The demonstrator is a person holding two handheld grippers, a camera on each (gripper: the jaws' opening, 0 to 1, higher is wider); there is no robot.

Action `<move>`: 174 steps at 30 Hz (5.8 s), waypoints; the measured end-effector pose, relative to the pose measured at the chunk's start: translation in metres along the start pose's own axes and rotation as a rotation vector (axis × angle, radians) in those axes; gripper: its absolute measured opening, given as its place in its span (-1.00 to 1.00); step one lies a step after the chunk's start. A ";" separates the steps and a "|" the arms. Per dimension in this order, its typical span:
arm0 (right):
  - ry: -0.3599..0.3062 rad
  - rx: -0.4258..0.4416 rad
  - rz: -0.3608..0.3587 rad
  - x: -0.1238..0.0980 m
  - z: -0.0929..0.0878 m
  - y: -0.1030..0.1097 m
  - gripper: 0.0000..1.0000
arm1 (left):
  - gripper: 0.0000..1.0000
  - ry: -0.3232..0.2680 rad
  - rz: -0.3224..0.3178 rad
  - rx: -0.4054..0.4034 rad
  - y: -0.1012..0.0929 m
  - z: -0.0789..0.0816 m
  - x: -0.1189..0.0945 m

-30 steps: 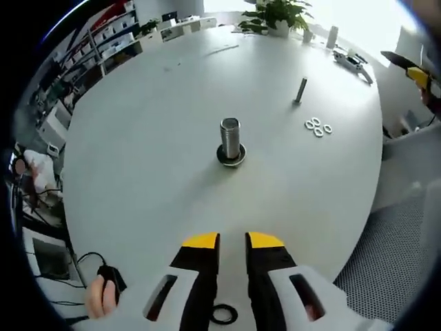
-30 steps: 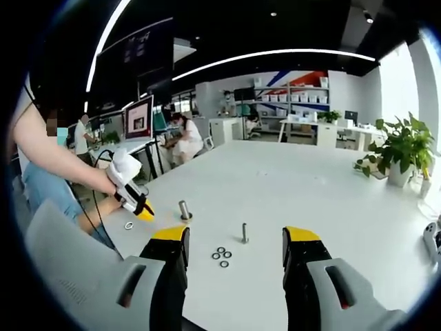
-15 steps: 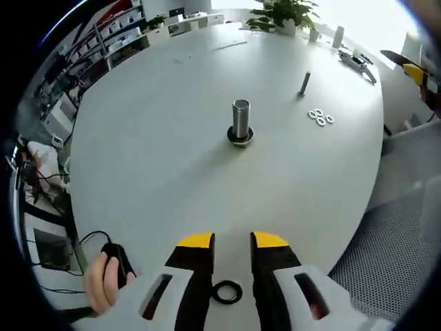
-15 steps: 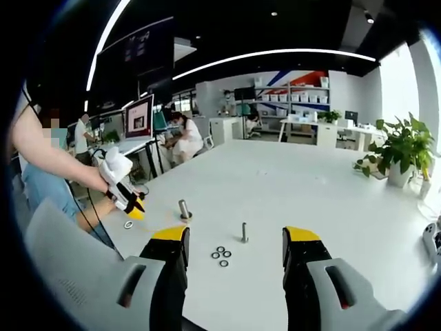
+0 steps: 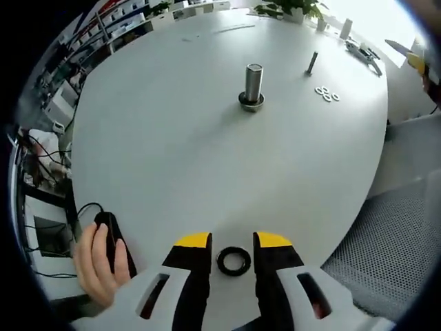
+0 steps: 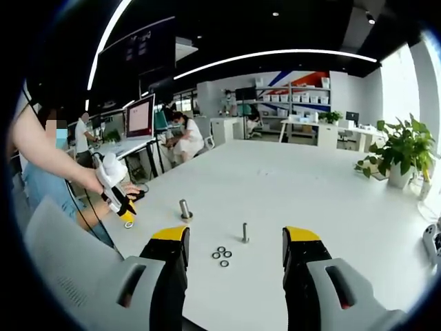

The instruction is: Place the washer onto the threaded stud by aligning its center hole with the stud, sliding it down to the base, and recovering from edge contact or off-axis alignment until the washer reaches the visible bottom stop.

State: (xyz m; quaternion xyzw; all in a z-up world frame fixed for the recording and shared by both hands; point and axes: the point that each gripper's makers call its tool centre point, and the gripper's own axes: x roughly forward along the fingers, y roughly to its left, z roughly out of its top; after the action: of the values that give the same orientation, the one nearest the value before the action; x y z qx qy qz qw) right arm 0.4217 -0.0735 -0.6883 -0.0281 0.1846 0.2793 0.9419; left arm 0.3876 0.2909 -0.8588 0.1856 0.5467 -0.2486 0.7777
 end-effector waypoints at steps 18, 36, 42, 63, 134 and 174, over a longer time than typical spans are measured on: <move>-0.002 0.001 -0.008 -0.001 0.001 -0.002 0.14 | -0.51 0.046 -0.026 -0.052 -0.005 -0.024 0.006; 0.003 0.007 -0.007 0.000 -0.001 -0.002 0.14 | -0.48 0.083 -0.020 -0.010 -0.003 -0.031 0.007; 0.003 0.005 -0.007 -0.001 -0.001 -0.002 0.14 | -0.50 0.096 -0.017 0.038 -0.005 -0.030 0.007; -0.002 0.000 -0.013 -0.002 0.001 -0.002 0.13 | -0.56 0.107 -0.039 0.151 -0.010 -0.029 0.007; -0.018 0.016 -0.027 -0.004 0.004 -0.006 0.13 | -0.60 -0.181 -0.019 0.191 -0.020 0.117 -0.015; -0.039 0.038 -0.038 -0.006 0.009 -0.011 0.13 | -0.60 -0.138 -0.016 0.302 -0.023 0.191 0.000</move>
State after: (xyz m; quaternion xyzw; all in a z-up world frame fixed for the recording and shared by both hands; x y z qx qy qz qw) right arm 0.4258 -0.0841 -0.6784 -0.0081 0.1708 0.2583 0.9508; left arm 0.5191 0.1656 -0.7957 0.2785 0.4500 -0.3464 0.7745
